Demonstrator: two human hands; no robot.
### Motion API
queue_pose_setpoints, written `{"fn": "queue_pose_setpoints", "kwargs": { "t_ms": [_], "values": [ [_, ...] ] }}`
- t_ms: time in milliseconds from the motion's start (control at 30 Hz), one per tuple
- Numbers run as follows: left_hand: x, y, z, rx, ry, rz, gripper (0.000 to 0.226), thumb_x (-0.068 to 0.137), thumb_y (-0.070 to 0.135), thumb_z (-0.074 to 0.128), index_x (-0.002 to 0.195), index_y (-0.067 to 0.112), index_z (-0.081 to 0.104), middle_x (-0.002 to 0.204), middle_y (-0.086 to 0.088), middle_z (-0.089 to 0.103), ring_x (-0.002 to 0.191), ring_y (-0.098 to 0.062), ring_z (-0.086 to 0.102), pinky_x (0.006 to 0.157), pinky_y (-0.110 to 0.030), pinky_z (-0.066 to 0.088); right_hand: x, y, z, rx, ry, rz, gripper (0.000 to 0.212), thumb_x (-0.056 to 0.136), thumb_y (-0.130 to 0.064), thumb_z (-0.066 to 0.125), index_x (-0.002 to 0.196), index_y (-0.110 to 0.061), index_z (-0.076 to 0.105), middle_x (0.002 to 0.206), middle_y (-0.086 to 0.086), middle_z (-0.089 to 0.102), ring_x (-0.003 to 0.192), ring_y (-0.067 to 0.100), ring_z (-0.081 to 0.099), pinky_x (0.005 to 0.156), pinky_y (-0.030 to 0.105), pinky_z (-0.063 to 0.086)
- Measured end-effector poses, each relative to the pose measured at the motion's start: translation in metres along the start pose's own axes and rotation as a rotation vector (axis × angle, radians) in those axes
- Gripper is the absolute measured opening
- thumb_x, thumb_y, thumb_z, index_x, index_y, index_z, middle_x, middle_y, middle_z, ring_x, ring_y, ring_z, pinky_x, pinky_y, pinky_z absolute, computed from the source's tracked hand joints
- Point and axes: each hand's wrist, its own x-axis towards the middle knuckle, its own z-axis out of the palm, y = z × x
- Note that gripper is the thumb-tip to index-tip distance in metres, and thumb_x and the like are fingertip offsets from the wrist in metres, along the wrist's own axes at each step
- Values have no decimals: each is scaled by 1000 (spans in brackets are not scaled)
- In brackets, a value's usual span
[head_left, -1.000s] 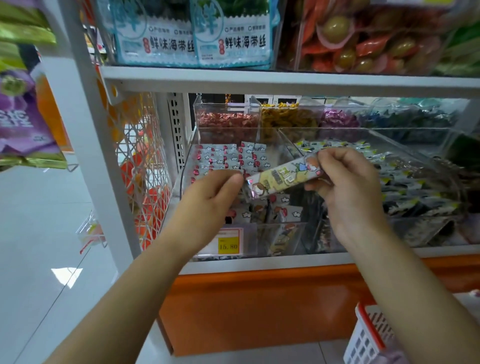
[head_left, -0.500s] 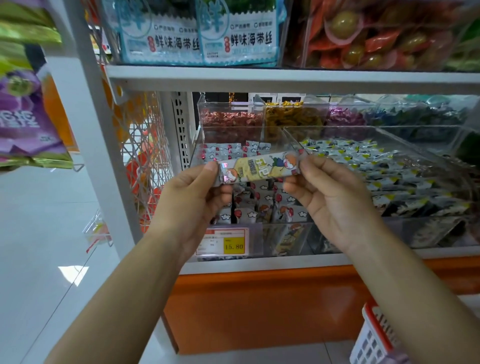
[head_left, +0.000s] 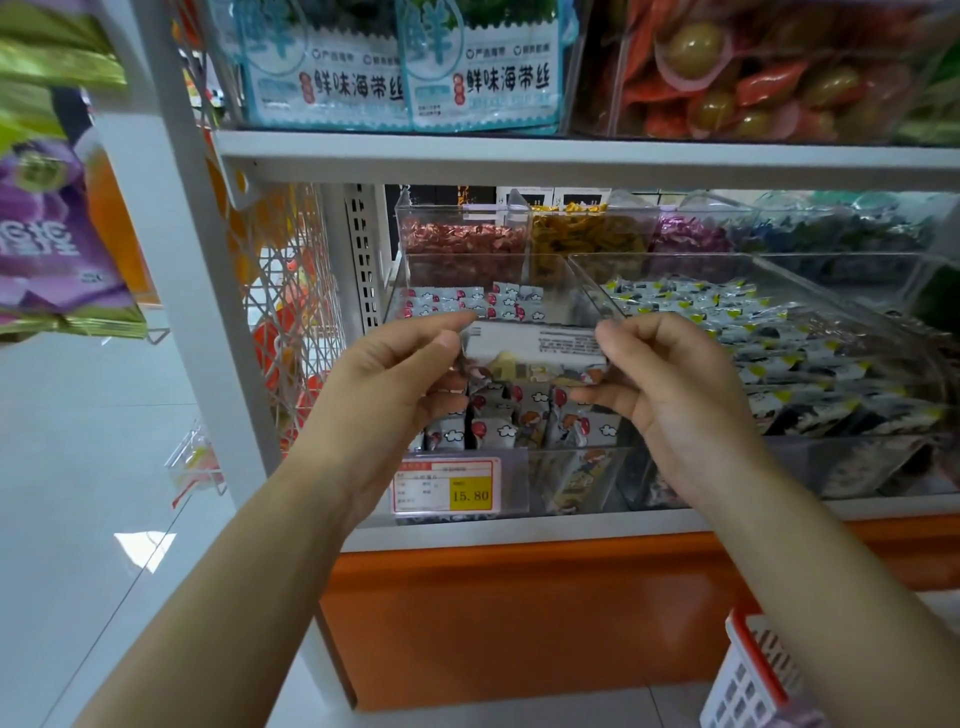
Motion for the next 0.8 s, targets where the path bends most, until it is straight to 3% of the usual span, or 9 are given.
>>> {"fn": "queue_pose_setpoints", "kwargs": {
  "t_ms": [67, 233, 367, 467, 533, 600, 700, 800],
  "values": [
    [-1, 1, 0, 16, -27, -16, 22, 92, 15, 52, 96, 23, 73, 88, 5, 69, 73, -5, 61, 62, -18, 51, 1, 1, -1, -11, -19, -28, 4, 85, -7, 60, 81, -7, 59, 92, 21, 57, 82, 30, 64, 62, 27, 57],
    [0, 0, -1, 202, -8, 26, 23, 88, 18, 58, 108, 22, 69, 99, 4, 70, 79, -1, 64, 68, -16, 51, 2, 4, -3, -91, -87, -51, 14, 88, -6, 58, 93, -10, 71, 100, 18, 68, 88, 26, 68, 68, 28, 57],
    [-1, 3, -2, 259, -10, 33, 25, 86, 14, 62, 106, 27, 70, 101, 0, 71, 93, -16, 67, 84, -32, 55, 1, 4, -3, -189, -49, -125, 12, 86, -11, 64, 81, -16, 74, 88, 12, 71, 85, 29, 68, 67, 35, 59],
    [-3, 5, 0, 322, -28, 81, 24, 83, 14, 65, 96, 33, 71, 97, -16, 69, 94, -35, 62, 87, -45, 52, 2, 8, -2, -303, 20, -179, 16, 86, -18, 65, 71, -11, 67, 83, 28, 62, 82, 44, 61, 72, 57, 55],
    [-4, 5, 1, 321, -45, 81, 20, 82, 13, 66, 91, 31, 71, 97, -18, 68, 94, -38, 61, 85, -49, 52, 2, 8, 0, -334, 44, -222, 21, 85, -22, 64, 70, -9, 63, 80, 33, 57, 79, 49, 58, 70, 59, 53],
    [-4, 4, 4, 295, -55, 61, 12, 83, 14, 65, 85, 25, 69, 92, -10, 69, 90, -34, 64, 80, -45, 56, 0, 8, 2, -364, 41, -278, 22, 85, -22, 64, 67, -9, 63, 74, 27, 59, 73, 42, 60, 66, 48, 57],
    [-3, 3, 5, 275, -21, 44, 12, 81, 17, 65, 70, 22, 66, 79, 2, 68, 83, -26, 65, 73, -37, 57, -1, 8, 4, -414, 0, -329, 18, 87, -16, 64, 69, -15, 66, 62, -4, 62, 61, 9, 58, 58, 20, 48],
    [-1, 4, 3, 275, 21, 56, 16, 83, 18, 63, 68, 11, 64, 67, 7, 65, 70, -15, 64, 65, -29, 58, -1, 6, 5, -396, -43, -312, 14, 86, -14, 64, 74, -19, 69, 64, -14, 64, 64, -1, 59, 59, 11, 45]
  ]
}}
